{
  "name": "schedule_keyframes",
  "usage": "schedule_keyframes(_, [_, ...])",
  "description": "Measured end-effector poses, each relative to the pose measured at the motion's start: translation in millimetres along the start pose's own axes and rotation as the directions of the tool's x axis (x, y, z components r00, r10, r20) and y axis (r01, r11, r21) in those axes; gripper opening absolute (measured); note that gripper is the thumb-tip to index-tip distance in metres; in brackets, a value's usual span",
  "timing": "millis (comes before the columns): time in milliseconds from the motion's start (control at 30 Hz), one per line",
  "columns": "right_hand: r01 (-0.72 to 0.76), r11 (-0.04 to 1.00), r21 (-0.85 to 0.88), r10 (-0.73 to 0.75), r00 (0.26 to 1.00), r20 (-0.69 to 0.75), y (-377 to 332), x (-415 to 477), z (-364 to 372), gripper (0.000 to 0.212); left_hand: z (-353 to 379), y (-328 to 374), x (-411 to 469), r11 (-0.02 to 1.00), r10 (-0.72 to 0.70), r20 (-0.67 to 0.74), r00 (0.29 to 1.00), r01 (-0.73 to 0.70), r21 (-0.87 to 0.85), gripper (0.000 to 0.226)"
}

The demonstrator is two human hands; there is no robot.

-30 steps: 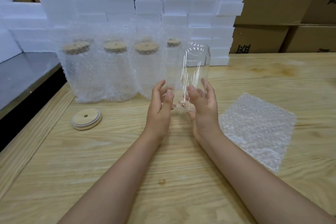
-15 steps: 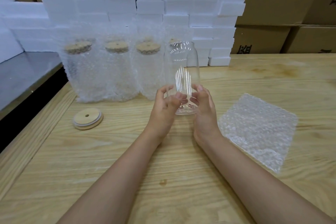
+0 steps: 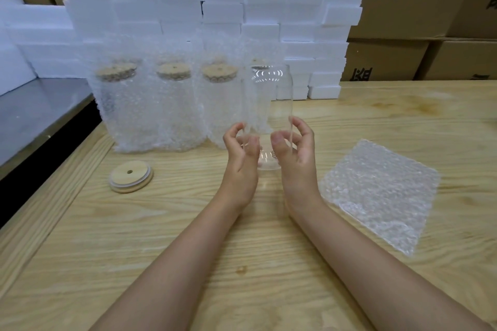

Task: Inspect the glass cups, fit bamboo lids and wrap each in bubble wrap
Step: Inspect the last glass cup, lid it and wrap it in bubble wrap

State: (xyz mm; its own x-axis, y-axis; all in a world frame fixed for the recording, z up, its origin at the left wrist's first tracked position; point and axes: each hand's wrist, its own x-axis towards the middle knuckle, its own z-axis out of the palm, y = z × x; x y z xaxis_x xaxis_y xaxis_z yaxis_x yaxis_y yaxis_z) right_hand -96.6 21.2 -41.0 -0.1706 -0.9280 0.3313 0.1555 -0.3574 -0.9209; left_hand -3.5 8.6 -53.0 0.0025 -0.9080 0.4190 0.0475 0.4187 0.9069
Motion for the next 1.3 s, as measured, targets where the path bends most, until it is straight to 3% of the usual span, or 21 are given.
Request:
schedule_keyframes(100, [-0.052, 0.999, -0.003, 0.051, 0.998, -0.019, 4, 1, -3, 0.079, 0, 0, -1, 1.000, 0.000, 0.016, 1.000, 0.000, 0.000, 0.041])
schedule_keyframes(300, [-0.169, 0.964, 0.205, 0.169, 0.985, 0.015, -1, 7, -10, 0.066, -3, 8, -2, 0.998, -0.029, 0.009, 1.000, 0.030, -0.063, 0.031])
schedule_keyframes(467, [-0.304, 0.800, 0.517, 0.257, 0.953, 0.163, -3, 5, -4, 0.054, -7, 7, 1, 0.971, -0.138, 0.022, 0.990, 0.140, -0.192, 0.045])
schedule_keyframes(633, [-0.441, 0.620, 0.649, 0.367, 0.894, 0.257, -1, 2, -3, 0.052, -12, 8, 3, 0.949, -0.202, 0.129, 0.971, 0.226, -0.220, 0.052])
schedule_keyframes(767, [-0.477, 0.591, 0.651, 0.369, 0.877, 0.307, 1, 4, -7, 0.049, -12, 8, 3, 0.947, -0.207, 0.151, 0.967, 0.237, -0.216, 0.092])
schedule_keyframes(833, [-0.484, 0.605, 0.633, 0.368, 0.874, 0.317, -1, 4, -7, 0.057, -12, 9, 4, 0.946, -0.206, 0.149, 0.967, 0.235, -0.222, 0.099])
schedule_keyframes(933, [-0.458, 0.693, 0.557, 0.357, 0.889, 0.287, 1, 6, -6, 0.078, -13, 8, 4, 0.947, -0.185, 0.131, 0.974, 0.212, -0.241, 0.075])
schedule_keyframes(1067, [-0.347, 0.882, 0.319, 0.315, 0.937, 0.151, 2, 7, -4, 0.071, -15, 9, 4, 0.969, -0.130, 0.062, 0.990, 0.140, -0.204, 0.059])
schedule_keyframes(1200, [-0.204, 0.965, 0.166, 0.214, 0.976, -0.047, 1, 7, -7, 0.061, -18, 10, 4, 0.984, -0.097, -0.015, 0.995, 0.094, -0.150, 0.062])
schedule_keyframes(1300, [-0.112, 0.991, 0.070, 0.110, 0.993, 0.031, -2, 6, -10, 0.080, -20, 11, 1, 0.997, -0.057, -0.033, 0.998, 0.055, -0.052, 0.069])
